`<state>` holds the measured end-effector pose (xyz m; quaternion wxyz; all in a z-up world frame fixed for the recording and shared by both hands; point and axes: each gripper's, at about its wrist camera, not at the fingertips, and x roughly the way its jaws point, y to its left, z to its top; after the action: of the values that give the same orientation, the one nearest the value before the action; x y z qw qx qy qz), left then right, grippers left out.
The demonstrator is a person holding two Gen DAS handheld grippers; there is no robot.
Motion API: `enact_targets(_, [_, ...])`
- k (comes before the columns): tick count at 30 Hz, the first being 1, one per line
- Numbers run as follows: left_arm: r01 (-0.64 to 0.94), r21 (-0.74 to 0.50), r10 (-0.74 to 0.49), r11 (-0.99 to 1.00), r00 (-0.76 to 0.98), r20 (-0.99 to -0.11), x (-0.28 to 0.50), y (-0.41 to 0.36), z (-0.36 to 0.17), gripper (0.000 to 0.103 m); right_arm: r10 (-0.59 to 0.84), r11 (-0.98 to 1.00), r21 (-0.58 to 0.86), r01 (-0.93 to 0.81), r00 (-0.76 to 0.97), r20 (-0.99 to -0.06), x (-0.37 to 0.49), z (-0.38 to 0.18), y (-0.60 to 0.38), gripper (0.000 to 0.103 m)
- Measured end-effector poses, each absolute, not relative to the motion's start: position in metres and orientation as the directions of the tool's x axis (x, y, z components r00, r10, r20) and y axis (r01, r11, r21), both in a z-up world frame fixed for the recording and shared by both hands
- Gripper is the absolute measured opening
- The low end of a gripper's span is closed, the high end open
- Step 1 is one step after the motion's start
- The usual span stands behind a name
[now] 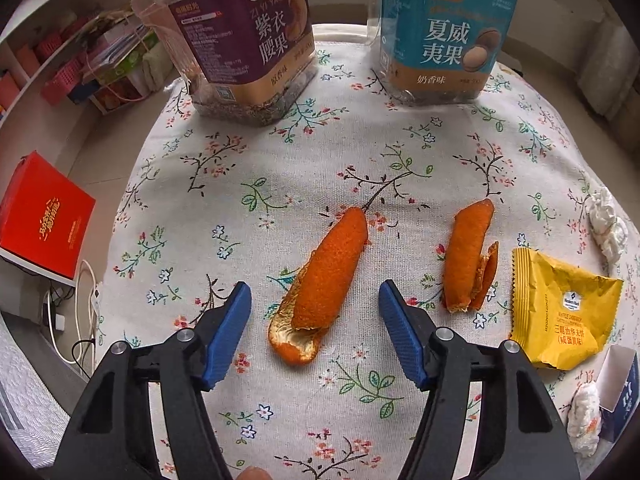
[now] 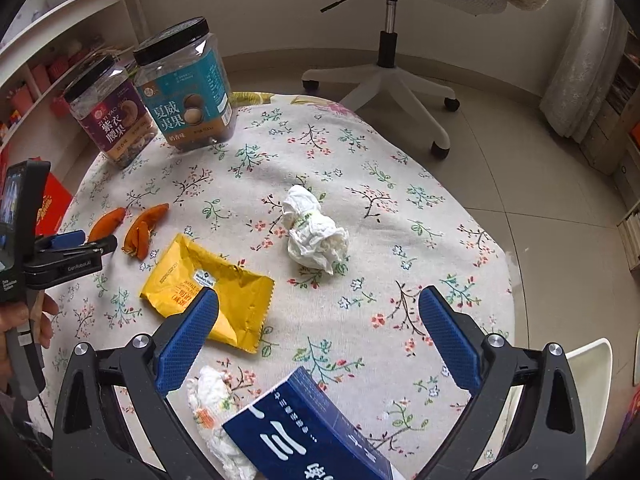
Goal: Collect trash
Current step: 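Grasp the orange peel with the left tool while the right tool grasps the crumpled white tissue, then carry peel and tissue to the bin while the right tool releases the tissue inside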
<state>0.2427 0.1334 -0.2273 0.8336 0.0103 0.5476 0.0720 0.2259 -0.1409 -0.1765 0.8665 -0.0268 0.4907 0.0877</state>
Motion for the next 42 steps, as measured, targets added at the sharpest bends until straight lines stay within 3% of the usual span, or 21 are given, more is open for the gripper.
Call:
enact_targets(2, [-0.109, 0.069, 0.107, 0.992, 0.392, -0.914, 0.245, 0.136, -0.228, 0.059, 0.123, 0.98, 0.031, -0.197, 0.476, -0.871, 0.244, -0.186, -0.136, 0.096])
enact_targets(8, [-0.077, 0.027, 0.055, 0.997, 0.39, -0.919, 0.244, 0.135, -0.228, 0.03, 0.115, 0.981, 0.047, -0.188, 0.37, -0.922, 0.286, -0.222, -0.126, 0.093])
enact_targets(11, [-0.083, 0.005, 0.036, 0.997, 0.379, -0.925, 0.243, 0.138, -0.226, 0.023, 0.089, 0.985, 0.031, -0.171, 0.342, -0.935, 0.292, -0.233, -0.12, 0.068])
enact_targets(14, [-0.1, -0.024, 0.015, 0.995, 0.374, -0.927, 0.238, 0.143, -0.22, 0.021, 0.123, 0.983, 0.065, -0.174, 0.348, -0.929, 0.287, -0.225, -0.115, 0.03])
enact_targets(29, [-0.114, -0.078, -0.011, 0.99, 0.502, -0.865, 0.174, 0.139, -0.135, 0.021, 0.227, 0.966, 0.126, -0.227, 0.503, -0.834, 0.186, -0.135, -0.097, 0.03])
enact_targets(42, [-0.092, -0.081, -0.019, 0.992, 0.534, -0.845, 0.122, 0.105, -0.115, 0.021, 0.231, 0.972, 0.149, -0.182, 0.617, -0.753, 0.113, -0.101, -0.141, 0.03])
